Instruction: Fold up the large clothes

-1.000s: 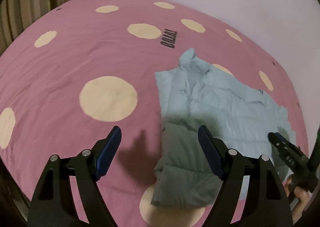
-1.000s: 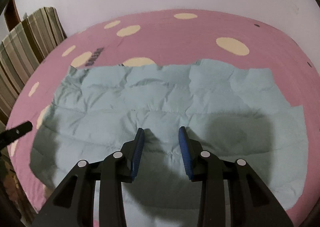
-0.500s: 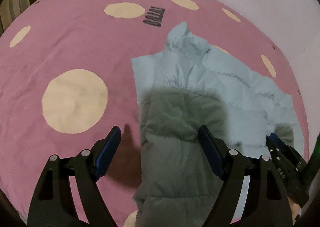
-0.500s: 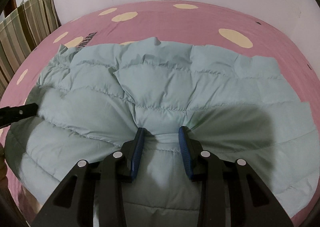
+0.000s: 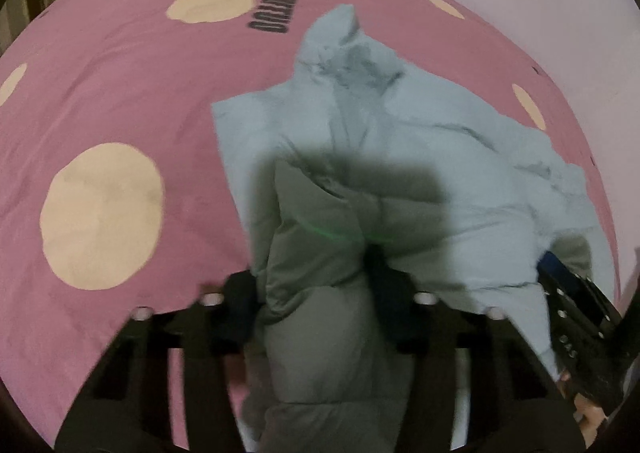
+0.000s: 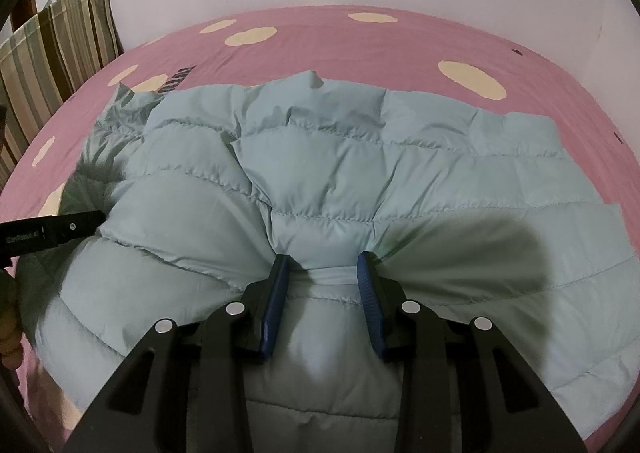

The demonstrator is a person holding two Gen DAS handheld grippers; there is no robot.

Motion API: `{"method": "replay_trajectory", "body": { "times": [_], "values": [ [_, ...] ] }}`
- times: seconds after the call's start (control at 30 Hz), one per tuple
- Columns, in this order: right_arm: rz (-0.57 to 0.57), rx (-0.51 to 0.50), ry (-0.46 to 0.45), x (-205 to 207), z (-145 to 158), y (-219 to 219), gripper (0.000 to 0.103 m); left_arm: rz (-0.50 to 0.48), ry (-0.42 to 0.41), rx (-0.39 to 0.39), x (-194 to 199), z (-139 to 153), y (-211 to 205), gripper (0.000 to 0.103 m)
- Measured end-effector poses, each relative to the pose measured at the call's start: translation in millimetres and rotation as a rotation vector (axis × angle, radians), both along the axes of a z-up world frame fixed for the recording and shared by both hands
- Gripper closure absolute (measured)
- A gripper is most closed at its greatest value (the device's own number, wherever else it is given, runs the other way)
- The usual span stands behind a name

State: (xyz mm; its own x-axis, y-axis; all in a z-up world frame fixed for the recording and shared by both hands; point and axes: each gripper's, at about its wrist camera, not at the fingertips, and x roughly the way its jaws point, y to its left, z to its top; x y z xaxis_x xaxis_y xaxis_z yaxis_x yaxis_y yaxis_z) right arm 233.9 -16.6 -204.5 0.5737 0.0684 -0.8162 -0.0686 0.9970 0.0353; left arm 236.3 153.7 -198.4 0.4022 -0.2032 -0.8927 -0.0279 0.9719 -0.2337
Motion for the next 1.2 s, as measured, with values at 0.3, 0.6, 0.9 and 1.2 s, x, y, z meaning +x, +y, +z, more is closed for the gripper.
{"method": "replay_trajectory", "body": {
  "times": [0.3,0.6,0.9,1.2],
  "values": [
    [0.000,-0.020,-0.011,-0.4,-2.4,2.6,0.067,-0.007,-0.071,0.046,-8.7,33.2,-19.9,0.092],
    [-0.001,-0.038,-0.015,0.3,-2.7,5.8,0.067,-0.044,-0.168,0.046,-22.7,87.4,-41.1,0.092],
    [-0.041,0.042,-0.081,-16.4,39.3,-34.5,0.067,-0.077,-0.237,0.098,-34.4,131.8,-87.2,0.092],
    [-0.148,0.102,-0.099,-54.6,61.5,-127.2,0.067,-0.165,-0.282,0.158,-43.0,152.9,-170.5,0.093]
  ]
}}
